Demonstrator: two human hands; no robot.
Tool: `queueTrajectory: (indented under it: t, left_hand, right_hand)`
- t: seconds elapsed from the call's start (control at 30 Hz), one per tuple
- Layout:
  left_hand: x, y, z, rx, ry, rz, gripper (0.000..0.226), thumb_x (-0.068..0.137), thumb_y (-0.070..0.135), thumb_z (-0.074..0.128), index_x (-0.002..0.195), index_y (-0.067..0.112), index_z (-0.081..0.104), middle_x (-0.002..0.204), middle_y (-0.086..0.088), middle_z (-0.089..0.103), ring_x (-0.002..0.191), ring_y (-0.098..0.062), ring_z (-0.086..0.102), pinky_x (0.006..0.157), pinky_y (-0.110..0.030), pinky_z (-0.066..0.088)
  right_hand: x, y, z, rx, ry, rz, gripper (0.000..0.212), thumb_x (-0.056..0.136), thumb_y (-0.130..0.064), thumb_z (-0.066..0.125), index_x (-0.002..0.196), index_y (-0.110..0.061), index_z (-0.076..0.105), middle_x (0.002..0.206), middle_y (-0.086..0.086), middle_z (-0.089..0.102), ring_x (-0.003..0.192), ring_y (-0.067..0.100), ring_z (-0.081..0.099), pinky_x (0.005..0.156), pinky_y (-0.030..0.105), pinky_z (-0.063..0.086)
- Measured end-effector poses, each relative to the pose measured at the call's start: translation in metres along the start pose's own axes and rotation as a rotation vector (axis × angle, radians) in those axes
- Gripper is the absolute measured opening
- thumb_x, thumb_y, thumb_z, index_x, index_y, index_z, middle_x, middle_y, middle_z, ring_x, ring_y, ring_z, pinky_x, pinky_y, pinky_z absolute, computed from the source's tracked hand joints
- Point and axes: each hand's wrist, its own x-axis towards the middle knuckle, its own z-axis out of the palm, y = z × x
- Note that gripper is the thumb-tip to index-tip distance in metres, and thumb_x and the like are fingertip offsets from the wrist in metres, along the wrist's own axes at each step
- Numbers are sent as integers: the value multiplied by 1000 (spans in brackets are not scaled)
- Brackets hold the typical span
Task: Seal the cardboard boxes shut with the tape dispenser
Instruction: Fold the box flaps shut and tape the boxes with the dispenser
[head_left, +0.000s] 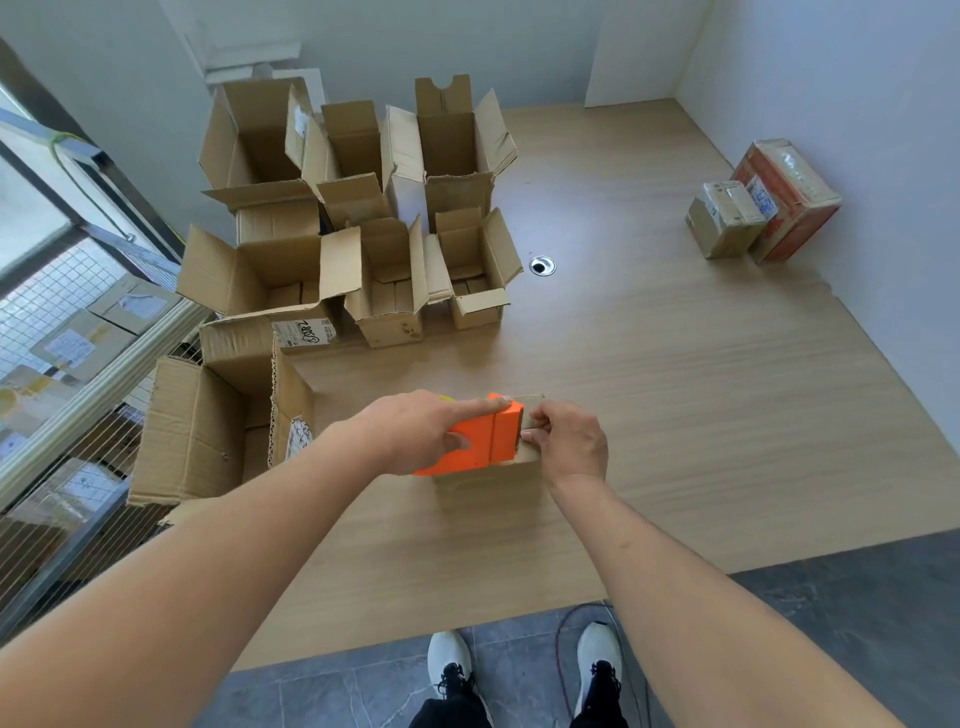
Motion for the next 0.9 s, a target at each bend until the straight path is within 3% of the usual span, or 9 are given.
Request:
queueTrajectory:
  t: [0.03, 0.13, 0.23, 0.4, 0.53, 0.6, 0.67, 0.77, 0.9]
  left_hand:
    - [0, 0, -3, -18, -19, -13, 62, 104, 46, 46, 142, 74, 5, 88, 1, 50, 84, -24, 54, 75, -39, 50]
    - [2, -3, -15, -82, -80, -33, 64, 104, 45, 49, 142, 75, 7, 88, 2, 49, 81, -23, 54, 77, -41, 51]
    - [-3, -12, -31, -97, -120, -32, 64, 105, 41, 49, 144, 73, 10, 89, 6, 48, 78, -16, 51, 75, -37, 44]
    - [-20, -40, -45, -110, -195, -33, 63, 104, 40, 52, 137, 79, 15, 107, 12, 50, 89, -15, 51, 83, -35, 43]
    - [-42, -74, -47, -145, -272, -104, 61, 103, 43, 53, 133, 83, 18, 132, 17, 49, 112, -16, 53, 98, -40, 45]
    - [-50, -87, -46, -197, -282, -128, 60, 102, 45, 53, 131, 84, 18, 142, 18, 45, 122, -17, 50, 106, -45, 43]
    - [-54, -91, -42, -208, -290, -153, 59, 102, 46, 53, 130, 85, 18, 144, 18, 42, 126, -18, 47, 108, -46, 42]
    - [-54, -94, -32, -222, -274, -171, 60, 103, 45, 52, 132, 84, 17, 147, 15, 42, 127, -19, 47, 108, -44, 41]
    - [-51, -91, -24, -210, -272, -205, 59, 104, 44, 49, 137, 79, 16, 134, 14, 43, 121, -19, 49, 100, -38, 43]
  right_hand:
    - [-1, -1, -1, -2, -13, -3, 10, 85, -12, 76, 92, -19, 71, 85, -9, 62, 67, -4, 55, 56, 16, 29]
    - [-2, -2, -2, -17, -26, -10, 10, 90, -9, 71, 93, -19, 70, 79, -12, 58, 60, -6, 49, 53, 14, 25]
    - [-2, -1, -2, -5, -17, -5, 13, 90, -6, 66, 92, -17, 70, 69, -15, 53, 51, -13, 46, 51, 10, 22]
    - [0, -1, -3, -17, -32, -2, 15, 93, -9, 62, 90, -22, 69, 70, -14, 62, 63, -10, 54, 54, 19, 27]
    - [5, 8, -6, -103, 10, -30, 11, 92, -11, 70, 92, -22, 73, 84, -9, 69, 70, 8, 47, 60, 25, 32]
    - [4, 9, -4, -117, 7, -62, 7, 92, -13, 71, 91, -20, 72, 82, -9, 63, 73, 11, 46, 59, 26, 31]
    - [1, 7, -1, -116, 11, -83, 6, 92, -15, 71, 88, -20, 70, 80, -10, 56, 75, 13, 47, 56, 27, 29]
    - [-1, 8, 8, -136, 36, -121, 7, 89, -15, 73, 88, -19, 69, 86, -6, 61, 80, 18, 54, 57, 27, 37]
    - [-3, 8, 11, -141, 50, -123, 13, 87, -9, 74, 86, -19, 65, 88, -6, 60, 82, 16, 53, 55, 28, 41]
